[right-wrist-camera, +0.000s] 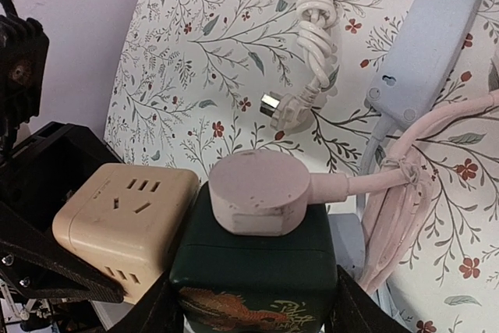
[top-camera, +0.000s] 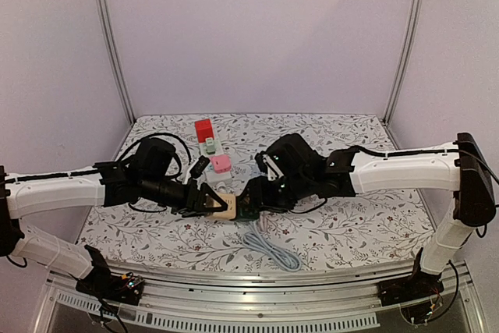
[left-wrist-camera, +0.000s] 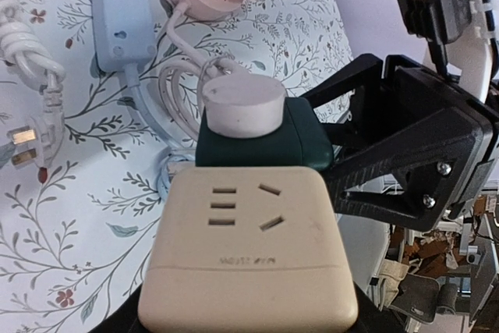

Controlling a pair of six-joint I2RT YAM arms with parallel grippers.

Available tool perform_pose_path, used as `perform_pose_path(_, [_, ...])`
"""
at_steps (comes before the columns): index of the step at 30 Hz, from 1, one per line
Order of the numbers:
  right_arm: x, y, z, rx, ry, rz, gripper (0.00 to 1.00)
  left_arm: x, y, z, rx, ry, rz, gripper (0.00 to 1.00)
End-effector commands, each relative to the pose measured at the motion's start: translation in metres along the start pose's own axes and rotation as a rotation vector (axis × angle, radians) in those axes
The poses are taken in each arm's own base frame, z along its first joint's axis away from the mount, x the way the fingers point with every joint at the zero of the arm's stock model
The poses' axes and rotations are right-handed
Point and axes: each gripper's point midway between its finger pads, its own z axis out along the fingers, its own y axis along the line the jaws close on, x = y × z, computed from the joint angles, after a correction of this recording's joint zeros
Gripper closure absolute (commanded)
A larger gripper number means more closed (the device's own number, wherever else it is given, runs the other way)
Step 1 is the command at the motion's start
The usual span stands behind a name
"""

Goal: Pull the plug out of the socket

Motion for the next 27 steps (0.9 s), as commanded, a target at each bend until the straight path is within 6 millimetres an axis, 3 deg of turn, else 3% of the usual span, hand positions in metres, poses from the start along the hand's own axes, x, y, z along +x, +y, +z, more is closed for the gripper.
perform_pose_path(1, [0.01,-0.012,0.013,0.076,-0.003,-0.109,0.6,-0.023,-0.059,-0.017,0.217,-0.08,0.14,0.97])
perform_pose_path(11, [0.018,-0.028,0.011,0.138,-0.011,-0.303,0.64,-0.027,-0.057,-0.018,0.244,-0.091,0.118,0.97])
perform_pose_path(13, [0.01,-0.032,0.006,0.171,-0.049,-0.309,0.65,-0.027,-0.055,-0.018,0.243,-0.09,0.116,0.97])
perform_pose_path(18, [0.003,-0.039,0.004,0.206,-0.079,-0.16,0.67,-0.028,-0.061,-0.022,0.279,-0.124,0.152,0.96])
perform_pose_path(27, [-0.002,-0.046,0.009,0.239,-0.101,0.044,0.67,-0.023,-0.05,-0.016,0.259,-0.108,0.139,0.96])
